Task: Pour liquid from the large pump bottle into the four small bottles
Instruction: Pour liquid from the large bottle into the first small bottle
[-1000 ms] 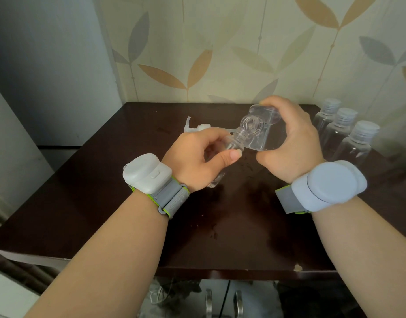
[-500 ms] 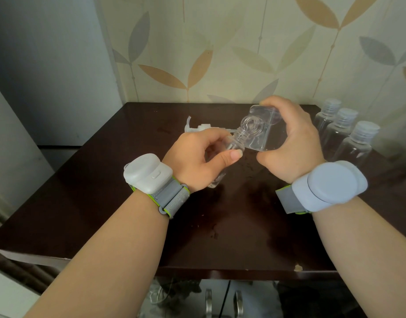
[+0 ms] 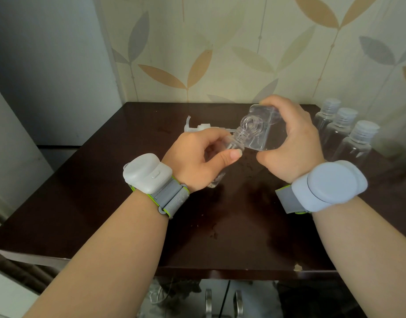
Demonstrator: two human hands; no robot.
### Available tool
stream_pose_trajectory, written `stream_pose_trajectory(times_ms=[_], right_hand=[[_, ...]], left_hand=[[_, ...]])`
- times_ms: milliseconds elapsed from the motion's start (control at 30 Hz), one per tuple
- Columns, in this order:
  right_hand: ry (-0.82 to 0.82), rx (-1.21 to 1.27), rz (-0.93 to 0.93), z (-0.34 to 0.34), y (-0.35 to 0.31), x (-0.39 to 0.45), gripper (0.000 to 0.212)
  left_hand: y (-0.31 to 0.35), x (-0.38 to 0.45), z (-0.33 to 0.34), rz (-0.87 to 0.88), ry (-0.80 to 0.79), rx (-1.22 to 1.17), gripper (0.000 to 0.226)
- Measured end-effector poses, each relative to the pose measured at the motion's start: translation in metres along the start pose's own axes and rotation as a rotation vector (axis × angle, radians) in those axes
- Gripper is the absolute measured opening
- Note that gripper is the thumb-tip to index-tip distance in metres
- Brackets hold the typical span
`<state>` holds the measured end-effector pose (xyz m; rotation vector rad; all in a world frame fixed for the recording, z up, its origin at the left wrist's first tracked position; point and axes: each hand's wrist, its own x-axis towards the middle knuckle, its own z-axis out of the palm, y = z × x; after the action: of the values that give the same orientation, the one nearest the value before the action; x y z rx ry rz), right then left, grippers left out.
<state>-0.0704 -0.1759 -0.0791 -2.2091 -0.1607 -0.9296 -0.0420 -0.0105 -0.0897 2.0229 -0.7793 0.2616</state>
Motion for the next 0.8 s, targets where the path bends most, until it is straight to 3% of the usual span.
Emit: stream_pose_trajectory(times_ms=[167,300,600,800], right_hand=[[0.001,-0.005,-0.009,0.0016,-0.0001,-0.0015,0.061],[-0.002,-0.002,-0.009,0.001,0.0004,-0.0013,0.061],[-0.001,-0.004,-0.009,0.001,0.0002,-0.0012,0.061],[0.002,0.0,-0.012,0.0017,0.0009,-0.0012,0.06]], left_hand=[[-0.0004,-0.0004,-0.0003,0.004,-0.004,0.003,0.016],[-0.0004,-0.0001,-0.0005,0.005,-0.002,0.014,0.03],[0.0,-0.0005,-0.0006,0.001,-0.001,0.018,0.034],[-0.0003,-0.0005,-0.0004,0.012,-0.008,0.004,0.021]])
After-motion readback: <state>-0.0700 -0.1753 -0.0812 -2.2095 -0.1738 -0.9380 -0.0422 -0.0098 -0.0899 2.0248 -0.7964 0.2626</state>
